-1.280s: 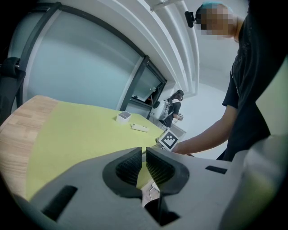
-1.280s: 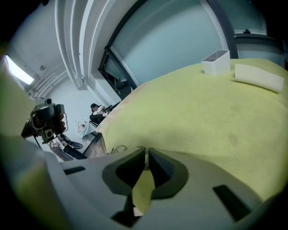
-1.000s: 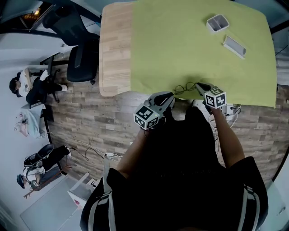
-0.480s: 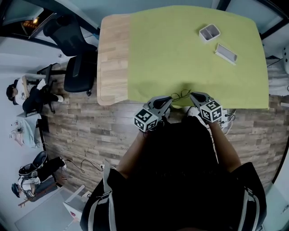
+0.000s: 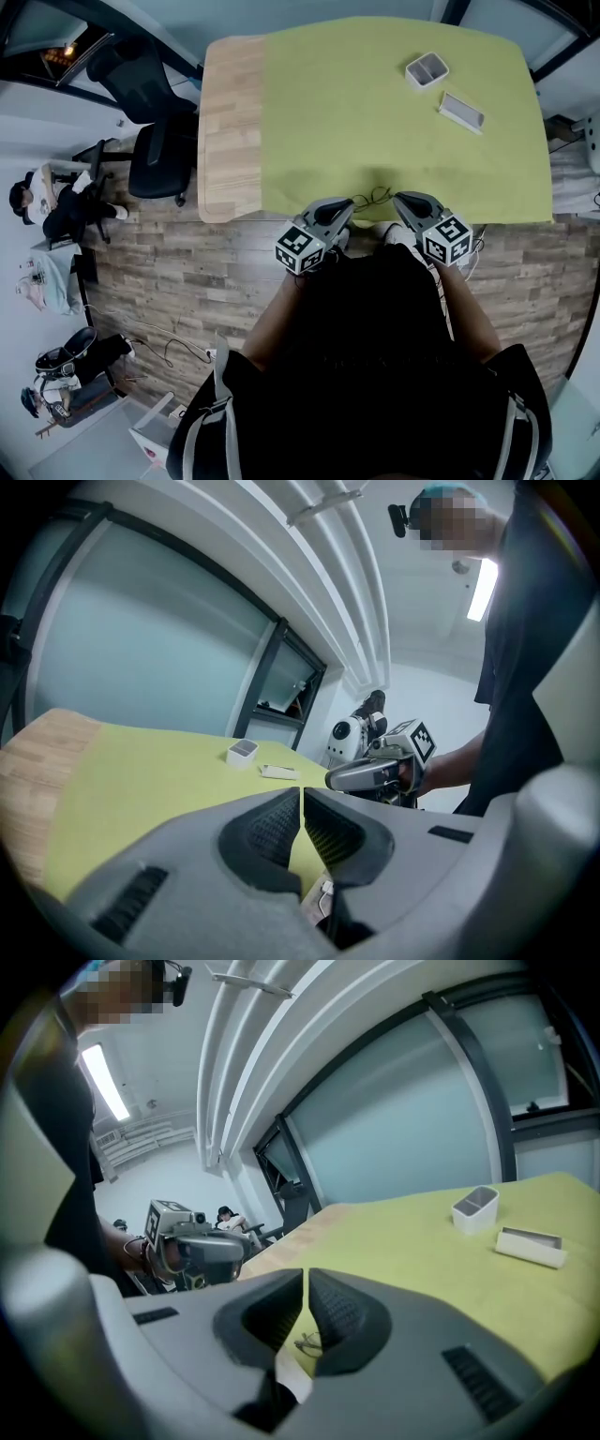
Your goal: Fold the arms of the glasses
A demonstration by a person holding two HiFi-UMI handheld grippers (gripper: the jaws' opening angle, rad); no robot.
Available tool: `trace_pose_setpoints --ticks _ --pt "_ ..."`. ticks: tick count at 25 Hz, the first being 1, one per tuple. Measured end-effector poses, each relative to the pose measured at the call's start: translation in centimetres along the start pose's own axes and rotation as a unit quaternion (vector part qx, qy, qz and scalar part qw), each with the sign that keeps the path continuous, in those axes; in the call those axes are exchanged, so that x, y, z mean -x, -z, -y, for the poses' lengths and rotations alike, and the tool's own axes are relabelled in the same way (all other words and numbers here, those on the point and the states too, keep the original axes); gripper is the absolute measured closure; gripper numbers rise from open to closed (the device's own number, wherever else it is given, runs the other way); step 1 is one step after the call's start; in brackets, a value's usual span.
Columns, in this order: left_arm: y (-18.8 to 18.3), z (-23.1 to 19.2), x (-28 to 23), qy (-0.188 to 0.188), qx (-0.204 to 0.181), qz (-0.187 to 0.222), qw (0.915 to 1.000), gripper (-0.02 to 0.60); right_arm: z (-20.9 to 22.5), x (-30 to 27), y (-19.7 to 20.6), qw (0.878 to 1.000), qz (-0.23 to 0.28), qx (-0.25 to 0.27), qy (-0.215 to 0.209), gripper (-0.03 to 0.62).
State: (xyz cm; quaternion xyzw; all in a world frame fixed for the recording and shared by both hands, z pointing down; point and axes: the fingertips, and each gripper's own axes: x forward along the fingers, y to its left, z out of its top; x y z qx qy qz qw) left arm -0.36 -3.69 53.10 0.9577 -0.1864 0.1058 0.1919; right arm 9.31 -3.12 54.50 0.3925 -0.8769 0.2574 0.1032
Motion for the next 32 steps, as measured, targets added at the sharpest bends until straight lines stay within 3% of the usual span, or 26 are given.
trace_pose_setpoints --ticks 22,32 --pt "-2.0 3.2 0.9 0.03 -0.037 0.007 0.9988 0.561 -4.1 2.9 -0.9 0.998 0.058 0.011 -0.006 0.557" --pt "-0.8 2.1 1.8 0.028 -0.006 0.008 0.9995 0.561 -4.4 2.6 0.2 0.999 0.043 0.002 -0.002 0.557"
